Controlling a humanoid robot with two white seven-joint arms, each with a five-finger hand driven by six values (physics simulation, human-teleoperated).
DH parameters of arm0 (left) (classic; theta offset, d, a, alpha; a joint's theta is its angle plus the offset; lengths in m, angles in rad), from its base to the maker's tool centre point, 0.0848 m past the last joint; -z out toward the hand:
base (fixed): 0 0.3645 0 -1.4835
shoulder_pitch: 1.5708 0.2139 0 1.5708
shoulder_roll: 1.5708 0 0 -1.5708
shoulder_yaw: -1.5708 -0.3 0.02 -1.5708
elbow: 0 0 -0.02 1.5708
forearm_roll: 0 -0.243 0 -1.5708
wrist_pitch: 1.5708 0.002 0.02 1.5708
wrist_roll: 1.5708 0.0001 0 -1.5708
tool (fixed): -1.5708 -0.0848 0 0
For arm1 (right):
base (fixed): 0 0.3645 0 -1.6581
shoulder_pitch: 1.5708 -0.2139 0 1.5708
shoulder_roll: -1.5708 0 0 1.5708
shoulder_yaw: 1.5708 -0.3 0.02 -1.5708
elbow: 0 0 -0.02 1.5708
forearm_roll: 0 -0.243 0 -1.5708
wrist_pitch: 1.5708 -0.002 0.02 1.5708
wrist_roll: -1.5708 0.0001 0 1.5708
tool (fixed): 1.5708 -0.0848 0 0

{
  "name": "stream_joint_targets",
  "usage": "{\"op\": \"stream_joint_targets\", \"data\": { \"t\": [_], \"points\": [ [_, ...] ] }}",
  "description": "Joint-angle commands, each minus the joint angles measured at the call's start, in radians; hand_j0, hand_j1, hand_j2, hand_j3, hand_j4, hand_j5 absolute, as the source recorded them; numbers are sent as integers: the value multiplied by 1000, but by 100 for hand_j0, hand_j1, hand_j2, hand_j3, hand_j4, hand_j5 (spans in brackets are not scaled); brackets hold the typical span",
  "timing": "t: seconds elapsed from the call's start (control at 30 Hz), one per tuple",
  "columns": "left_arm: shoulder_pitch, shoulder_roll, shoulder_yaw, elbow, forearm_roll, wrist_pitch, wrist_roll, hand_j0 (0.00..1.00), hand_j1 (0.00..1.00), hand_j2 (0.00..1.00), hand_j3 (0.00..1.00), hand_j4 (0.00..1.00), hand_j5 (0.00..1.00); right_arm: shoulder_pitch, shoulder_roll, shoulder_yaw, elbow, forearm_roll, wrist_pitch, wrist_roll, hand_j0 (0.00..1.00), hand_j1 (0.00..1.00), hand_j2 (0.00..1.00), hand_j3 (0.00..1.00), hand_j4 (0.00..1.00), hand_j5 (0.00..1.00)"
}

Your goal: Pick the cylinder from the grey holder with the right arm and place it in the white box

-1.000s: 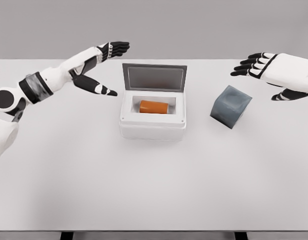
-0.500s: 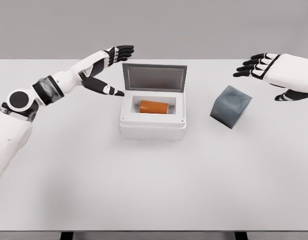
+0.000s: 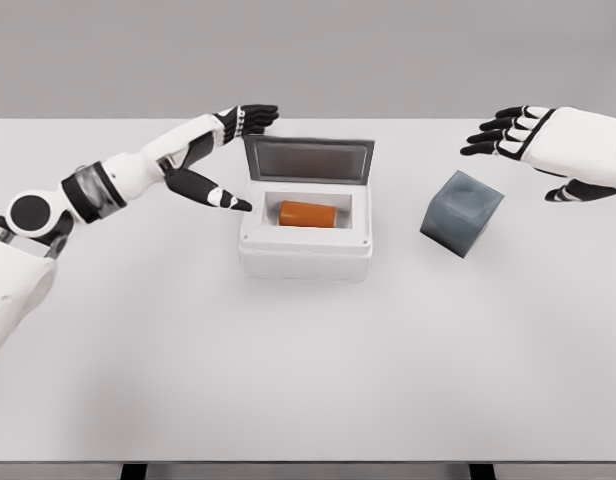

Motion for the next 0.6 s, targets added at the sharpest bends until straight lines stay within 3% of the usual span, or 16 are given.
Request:
{"op": "stream_joint_targets", "data": {
  "t": [0.0,0.1,0.23,0.3,0.33,0.4,0.57],
  "points": [
    [0,36,1,-42,31,1,0,100,100,100,100,100,100,0,-2,-1,-5,-4,3,-1,100,100,100,100,100,100],
    [-2,113,7,-108,107,1,0,100,100,100,100,100,100,-2,-2,-1,-3,-5,3,-1,100,100,100,100,100,100],
    [8,308,9,-265,212,1,0,100,100,100,100,100,100,0,-7,-1,-5,-5,3,-1,100,100,100,100,100,100],
    [74,395,34,-348,213,-10,0,100,100,100,100,100,100,2,-10,-1,-5,-4,3,-1,100,100,100,100,100,100],
    [124,454,41,-381,213,-100,0,100,100,100,100,100,100,2,-10,-1,-5,-5,3,-1,100,100,100,100,100,100],
    [192,513,46,-389,212,-280,0,100,100,100,100,100,100,2,-8,-1,-5,-4,3,-1,100,100,100,100,100,100],
    [238,541,46,-369,193,-288,0,100,100,100,100,100,100,3,-8,-1,-6,-4,3,-1,100,100,100,100,100,100]
  ]
}}
